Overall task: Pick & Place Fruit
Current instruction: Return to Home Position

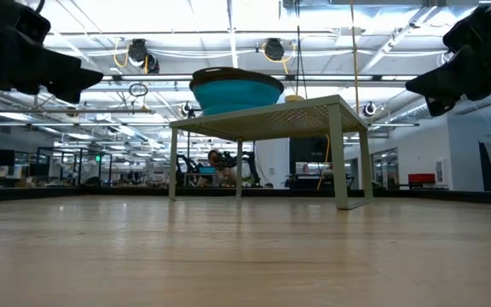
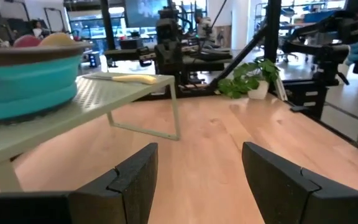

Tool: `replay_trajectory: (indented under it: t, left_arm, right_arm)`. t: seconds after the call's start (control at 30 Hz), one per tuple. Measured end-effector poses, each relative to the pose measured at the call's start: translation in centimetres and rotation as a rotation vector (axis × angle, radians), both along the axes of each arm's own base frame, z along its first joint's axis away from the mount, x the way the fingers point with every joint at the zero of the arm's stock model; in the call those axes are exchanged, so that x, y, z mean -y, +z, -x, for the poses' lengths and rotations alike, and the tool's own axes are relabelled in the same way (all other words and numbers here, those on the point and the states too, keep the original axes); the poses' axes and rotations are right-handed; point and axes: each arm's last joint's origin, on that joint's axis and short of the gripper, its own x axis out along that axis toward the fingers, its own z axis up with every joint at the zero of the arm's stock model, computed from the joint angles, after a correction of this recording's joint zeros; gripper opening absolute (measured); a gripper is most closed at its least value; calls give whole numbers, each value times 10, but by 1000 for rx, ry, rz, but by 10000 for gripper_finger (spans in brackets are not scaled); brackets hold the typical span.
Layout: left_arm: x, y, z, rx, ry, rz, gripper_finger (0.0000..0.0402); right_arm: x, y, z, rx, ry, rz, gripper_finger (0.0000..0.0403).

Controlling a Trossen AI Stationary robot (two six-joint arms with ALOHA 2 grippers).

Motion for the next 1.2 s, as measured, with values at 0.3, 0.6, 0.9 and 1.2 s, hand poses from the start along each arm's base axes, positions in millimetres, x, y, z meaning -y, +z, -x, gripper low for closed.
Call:
replay_trajectory:
  t: [0.3,0.6,0.9,1.2]
  left_arm:
    - [-6,1,0,6,96,22,234]
    - [-11,0,0,4,281,48,234]
    - [-7,0,0,0,222,51,234]
    - [-6,0,0,2,211,68,234]
  right_arm:
    - [0,-1,0,-12,-1,7,2]
    - [0,-1,0,-12,-5,-6,2]
    - [0,-1,0,-13,-4,4,2]
    - [0,-1,0,-12,-7,-42,2]
